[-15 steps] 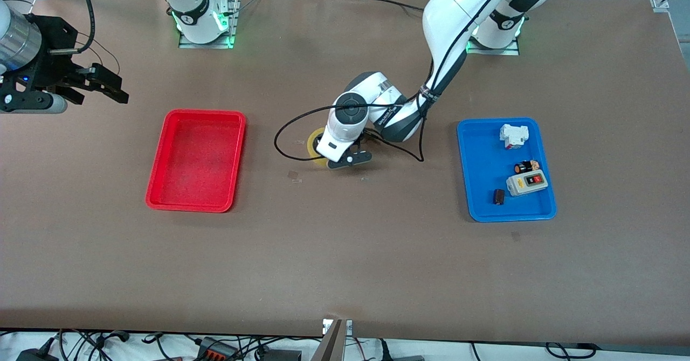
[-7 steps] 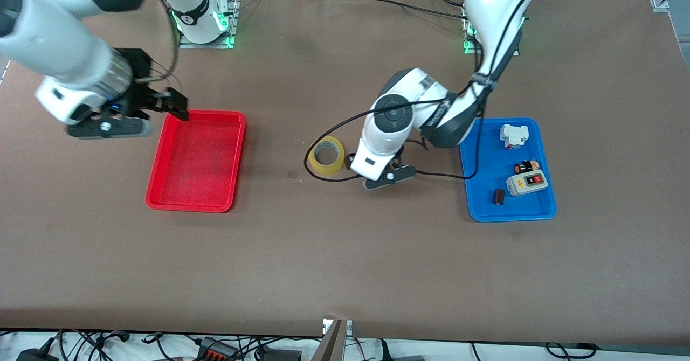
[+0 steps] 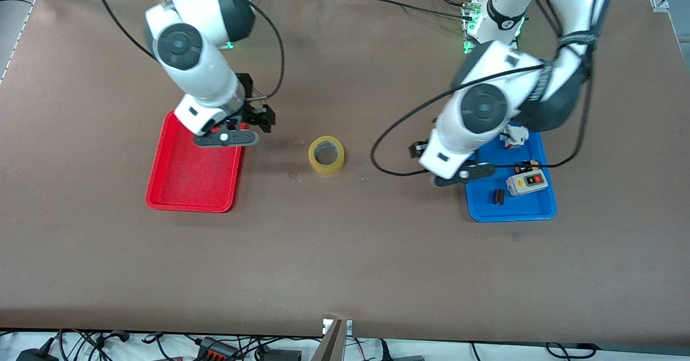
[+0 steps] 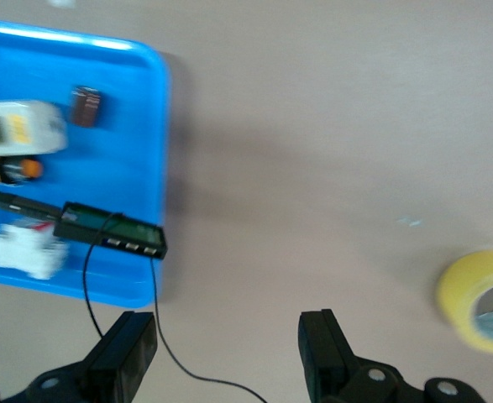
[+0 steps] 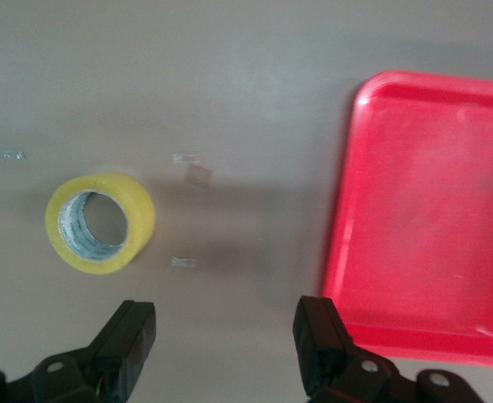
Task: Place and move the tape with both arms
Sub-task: 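Grasp the tape roll with the right gripper while the left gripper retracts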
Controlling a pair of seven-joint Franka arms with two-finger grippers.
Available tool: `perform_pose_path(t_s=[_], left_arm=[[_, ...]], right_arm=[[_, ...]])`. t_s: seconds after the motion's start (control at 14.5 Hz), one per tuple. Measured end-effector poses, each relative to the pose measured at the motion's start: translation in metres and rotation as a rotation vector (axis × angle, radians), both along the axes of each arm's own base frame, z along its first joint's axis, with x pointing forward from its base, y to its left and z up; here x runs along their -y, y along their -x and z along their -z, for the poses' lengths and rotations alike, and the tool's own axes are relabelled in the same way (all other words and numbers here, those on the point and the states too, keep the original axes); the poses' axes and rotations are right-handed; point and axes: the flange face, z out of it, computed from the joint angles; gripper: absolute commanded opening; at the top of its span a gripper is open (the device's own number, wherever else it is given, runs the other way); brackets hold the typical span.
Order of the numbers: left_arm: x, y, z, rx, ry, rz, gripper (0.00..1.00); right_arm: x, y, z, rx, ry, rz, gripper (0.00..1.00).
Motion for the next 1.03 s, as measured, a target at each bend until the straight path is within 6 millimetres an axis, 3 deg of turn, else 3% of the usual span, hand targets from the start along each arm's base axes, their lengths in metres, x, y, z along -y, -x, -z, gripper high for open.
perform_pose_path(t_s=[0.21,0.48,1.03], left_arm=[[-0.075,-0.011,-0.033,-0.014,0.015,0.030,1.00],[-0.142,-0.017,-0.055,-0.009,0.038,0.051,1.00],[-0.255,-0.016,-0.101,0.066,0.059,-0.038,1.00]], right_arm=[[-0.025,-0.001,0.050,-0.005,-0.010,-0.007,0.97],[-0.060,0.007,0.111,-0.011,-0.022,0.005,0.97],[-0.099,0.030,0.173,-0.012,-0.036,-0.010,0.97]])
